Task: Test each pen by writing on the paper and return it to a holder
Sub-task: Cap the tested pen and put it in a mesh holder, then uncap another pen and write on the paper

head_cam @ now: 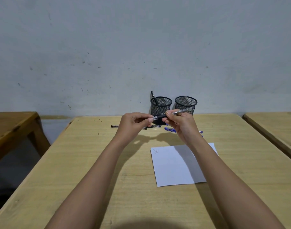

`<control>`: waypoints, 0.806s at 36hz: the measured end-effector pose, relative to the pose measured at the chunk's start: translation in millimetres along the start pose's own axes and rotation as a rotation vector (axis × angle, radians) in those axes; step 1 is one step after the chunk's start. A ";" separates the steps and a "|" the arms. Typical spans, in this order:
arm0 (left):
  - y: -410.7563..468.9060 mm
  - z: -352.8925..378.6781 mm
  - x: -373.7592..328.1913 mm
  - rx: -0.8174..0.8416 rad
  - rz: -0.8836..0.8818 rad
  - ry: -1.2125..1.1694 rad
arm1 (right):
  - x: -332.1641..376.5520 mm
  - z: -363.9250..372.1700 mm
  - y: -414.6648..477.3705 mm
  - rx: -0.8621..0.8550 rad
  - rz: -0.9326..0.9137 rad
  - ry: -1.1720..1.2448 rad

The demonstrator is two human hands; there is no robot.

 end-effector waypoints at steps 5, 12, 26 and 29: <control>-1.9 -41.5 10.2 -0.138 -0.037 -0.026 | 22.0 -36.8 0.2 -0.133 -0.101 0.052; -8.7 -77.9 40.0 -0.192 -0.124 0.064 | 33.6 -77.5 -11.0 -0.218 -0.151 0.108; -22.5 -12.5 83.5 -0.080 -0.165 0.383 | 1.3 -72.2 -8.9 -0.257 -0.095 -0.159; -18.9 -7.6 85.5 -0.055 -0.151 0.416 | -4.3 -71.7 -7.1 -0.252 -0.055 -0.153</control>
Point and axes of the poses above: each hand's wrist, its own y-axis towards the middle knuckle, its own z-axis out of the palm, x = y × z, the point moved 9 cm from there along y, towards the middle knuckle, and after that the axes turned 8 degrees about y, right-handed, at the moved point
